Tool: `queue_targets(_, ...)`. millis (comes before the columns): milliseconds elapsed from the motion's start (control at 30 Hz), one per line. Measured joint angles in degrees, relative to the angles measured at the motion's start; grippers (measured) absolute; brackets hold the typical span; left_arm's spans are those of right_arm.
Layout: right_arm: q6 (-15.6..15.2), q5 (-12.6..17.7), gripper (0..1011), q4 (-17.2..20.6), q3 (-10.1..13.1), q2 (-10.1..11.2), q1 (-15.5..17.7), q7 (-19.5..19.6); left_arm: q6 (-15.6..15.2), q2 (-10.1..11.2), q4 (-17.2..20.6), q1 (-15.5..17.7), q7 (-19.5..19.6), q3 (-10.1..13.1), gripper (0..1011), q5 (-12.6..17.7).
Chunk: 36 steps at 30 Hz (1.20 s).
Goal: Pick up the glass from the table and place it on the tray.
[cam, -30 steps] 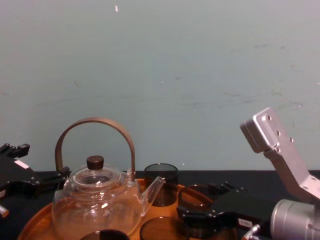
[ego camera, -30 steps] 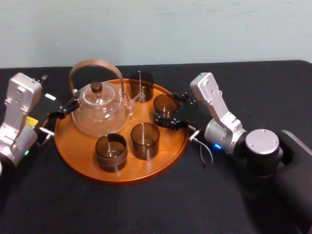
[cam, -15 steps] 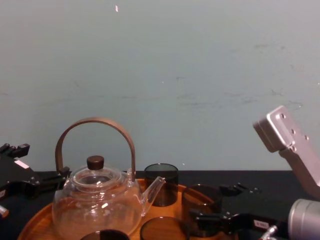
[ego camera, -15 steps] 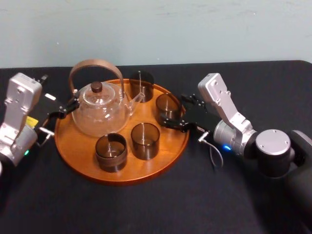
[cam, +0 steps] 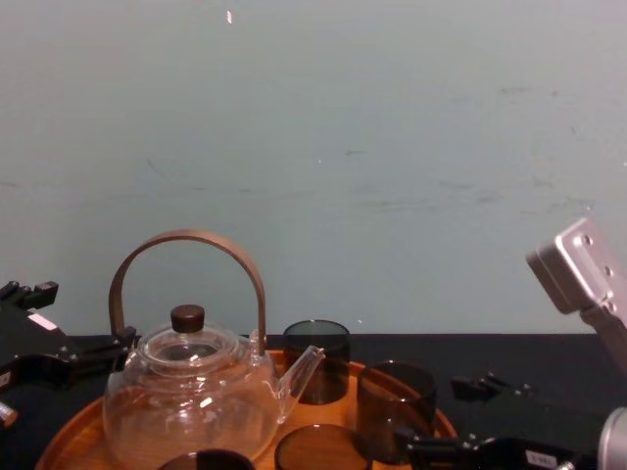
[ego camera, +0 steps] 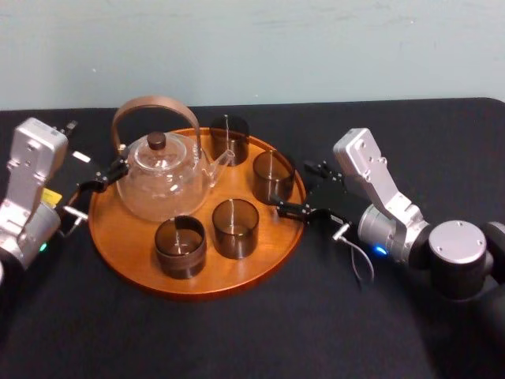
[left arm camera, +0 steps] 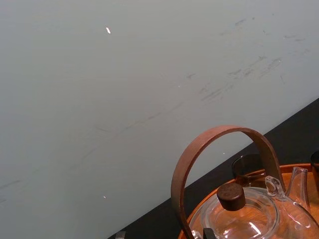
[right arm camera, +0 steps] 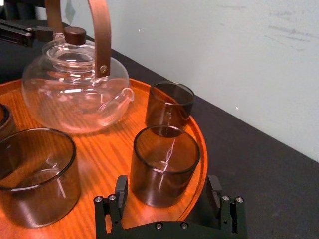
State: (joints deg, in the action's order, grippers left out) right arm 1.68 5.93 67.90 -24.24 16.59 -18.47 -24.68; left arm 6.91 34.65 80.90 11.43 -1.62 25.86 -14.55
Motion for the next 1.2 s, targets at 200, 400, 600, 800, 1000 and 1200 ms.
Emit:
queue_targets(200, 0.13, 0.94, 1002, 1.59, 0.13, 0.91, 1.52, -0.84, 0.0, 0.0, 0.0, 0.0, 0.0, 0.0, 1010, 0.0)
queue_targets(400, 0.22, 1.66, 1002, 3.3, 0.64, 1.94, 3.09, -0.88, 0.0, 0.0, 0.0, 0.0, 0.0, 0.0, 1009, 0.0)
queue_targets(600, 0.33, 2.71, 1002, 5.07, 2.69, 3.31, 4.87, 0.53, 0.0, 0.0, 0.0, 0.0, 0.0, 0.0, 1010, 0.0)
queue_targets(800, 0.5, 3.7, 1002, 6.78, 5.68, 4.88, 6.56, 2.29, 0.0, 0.0, 0.0, 0.0, 0.0, 0.0, 1009, 0.0)
queue_targets(1000, 0.79, 3.78, 1002, 8.06, 8.43, 6.02, 7.76, 4.39, 0.0, 0.0, 0.0, 0.0, 0.0, 0.0, 1009, 0.0)
queue_targets(1200, 0.81, 2.89, 1002, 8.56, 10.75, 6.22, 8.03, 6.72, 0.0, 0.0, 0.0, 0.0, 0.0, 0.0, 1010, 0.0)
